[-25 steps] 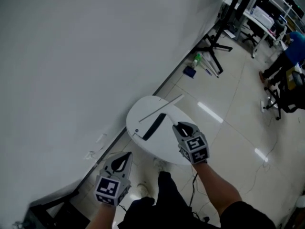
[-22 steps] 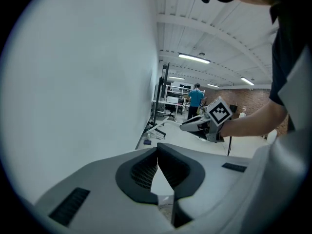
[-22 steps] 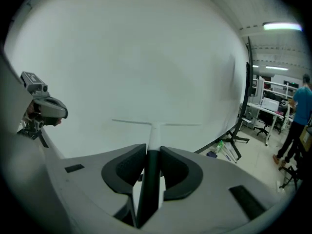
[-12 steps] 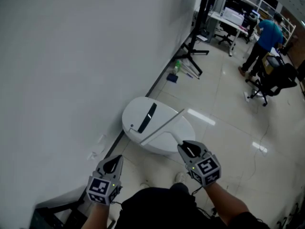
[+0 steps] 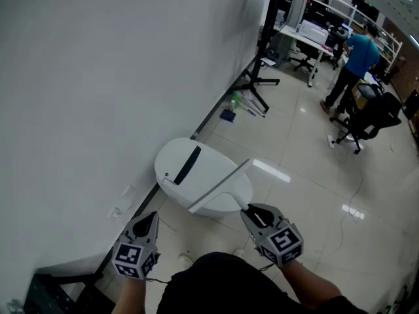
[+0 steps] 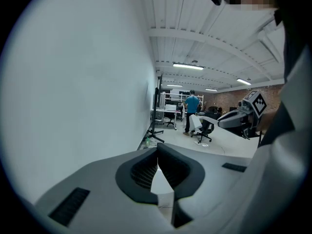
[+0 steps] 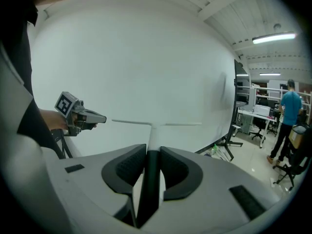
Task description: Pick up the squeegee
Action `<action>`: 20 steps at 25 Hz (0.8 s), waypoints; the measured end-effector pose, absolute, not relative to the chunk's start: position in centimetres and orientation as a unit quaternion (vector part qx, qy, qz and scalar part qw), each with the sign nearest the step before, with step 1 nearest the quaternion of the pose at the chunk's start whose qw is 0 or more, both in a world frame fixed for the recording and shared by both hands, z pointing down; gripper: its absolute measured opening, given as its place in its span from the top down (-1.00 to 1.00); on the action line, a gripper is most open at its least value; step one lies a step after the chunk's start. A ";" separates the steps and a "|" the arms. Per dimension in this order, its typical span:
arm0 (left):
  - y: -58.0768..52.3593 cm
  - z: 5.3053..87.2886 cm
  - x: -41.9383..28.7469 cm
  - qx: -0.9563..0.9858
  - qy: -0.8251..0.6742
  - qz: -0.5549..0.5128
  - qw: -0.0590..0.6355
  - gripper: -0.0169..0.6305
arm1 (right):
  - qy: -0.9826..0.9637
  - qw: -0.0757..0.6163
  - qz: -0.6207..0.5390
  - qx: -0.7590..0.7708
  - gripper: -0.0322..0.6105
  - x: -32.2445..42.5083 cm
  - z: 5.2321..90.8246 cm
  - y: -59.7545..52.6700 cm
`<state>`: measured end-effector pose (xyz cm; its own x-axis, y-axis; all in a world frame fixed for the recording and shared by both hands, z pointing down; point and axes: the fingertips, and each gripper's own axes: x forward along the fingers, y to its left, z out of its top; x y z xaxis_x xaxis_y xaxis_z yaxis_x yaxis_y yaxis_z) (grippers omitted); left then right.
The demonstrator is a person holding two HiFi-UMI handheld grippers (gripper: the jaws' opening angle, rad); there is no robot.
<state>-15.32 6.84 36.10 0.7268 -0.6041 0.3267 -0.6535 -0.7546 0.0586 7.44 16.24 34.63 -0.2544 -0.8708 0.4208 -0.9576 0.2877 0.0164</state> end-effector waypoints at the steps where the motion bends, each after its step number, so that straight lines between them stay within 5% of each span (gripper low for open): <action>1: 7.3 35.8 -14.6 0.925 -0.341 0.144 0.084 0.96 | -0.787 0.178 0.118 0.579 0.61 8.0 34.4 16.5; 20: 10.0 33.9 -11.1 0.913 -0.373 0.150 0.068 0.96 | -0.813 0.148 0.102 0.553 0.61 11.3 32.8 16.6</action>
<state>-11.12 9.99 33.91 0.6774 -0.6600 0.3248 -0.7010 -0.7130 0.0131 11.34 16.63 32.77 -0.3444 -0.8693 0.3544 -0.9300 0.3675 -0.0025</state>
